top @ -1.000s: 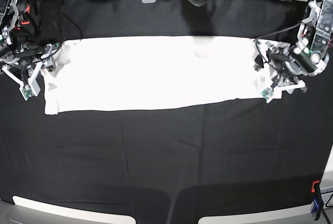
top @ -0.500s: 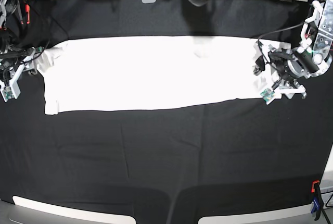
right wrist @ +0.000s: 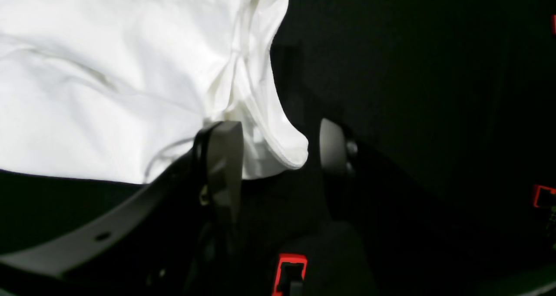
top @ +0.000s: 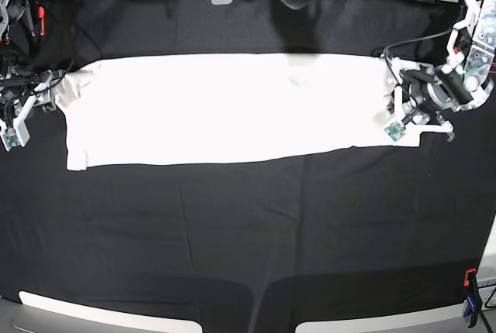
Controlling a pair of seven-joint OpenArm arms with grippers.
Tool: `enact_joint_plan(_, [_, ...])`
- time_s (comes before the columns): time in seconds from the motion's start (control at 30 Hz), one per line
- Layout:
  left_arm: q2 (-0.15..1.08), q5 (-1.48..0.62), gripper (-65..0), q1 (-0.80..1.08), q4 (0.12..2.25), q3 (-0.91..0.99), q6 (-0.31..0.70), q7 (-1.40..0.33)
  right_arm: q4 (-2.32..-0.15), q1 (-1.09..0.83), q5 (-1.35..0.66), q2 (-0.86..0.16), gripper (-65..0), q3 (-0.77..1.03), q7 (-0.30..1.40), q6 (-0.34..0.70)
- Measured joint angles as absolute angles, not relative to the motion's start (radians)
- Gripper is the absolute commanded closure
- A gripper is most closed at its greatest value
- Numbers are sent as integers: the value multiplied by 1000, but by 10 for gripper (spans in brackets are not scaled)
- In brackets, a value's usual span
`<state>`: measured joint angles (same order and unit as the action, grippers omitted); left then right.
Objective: Layout the t-shirt on the table in an organized manner, then fold the t-shirt properly
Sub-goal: 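Lower the folded hem onto the shoulder edge with both grippers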
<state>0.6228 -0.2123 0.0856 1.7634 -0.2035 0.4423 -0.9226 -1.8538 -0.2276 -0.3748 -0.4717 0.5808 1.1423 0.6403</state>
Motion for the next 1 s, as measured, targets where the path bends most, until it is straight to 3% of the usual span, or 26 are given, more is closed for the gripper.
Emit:
enact_joint_plan(0.53, [623, -213, 0, 90, 1768, -204, 439, -1079, -1854, -228, -375, -471, -281, 581, 1143, 640])
enact_joint_plan(0.83, [625, -213, 0, 191, 1923, -204, 443, -1077, -1854, -228, -375, -471, -281, 581, 1142, 640])
enact_joint_plan(1.0, [683, -213, 0, 207, 1955, -204, 429, -1079, -1854, -228, -375, -471, -281, 581, 1140, 640])
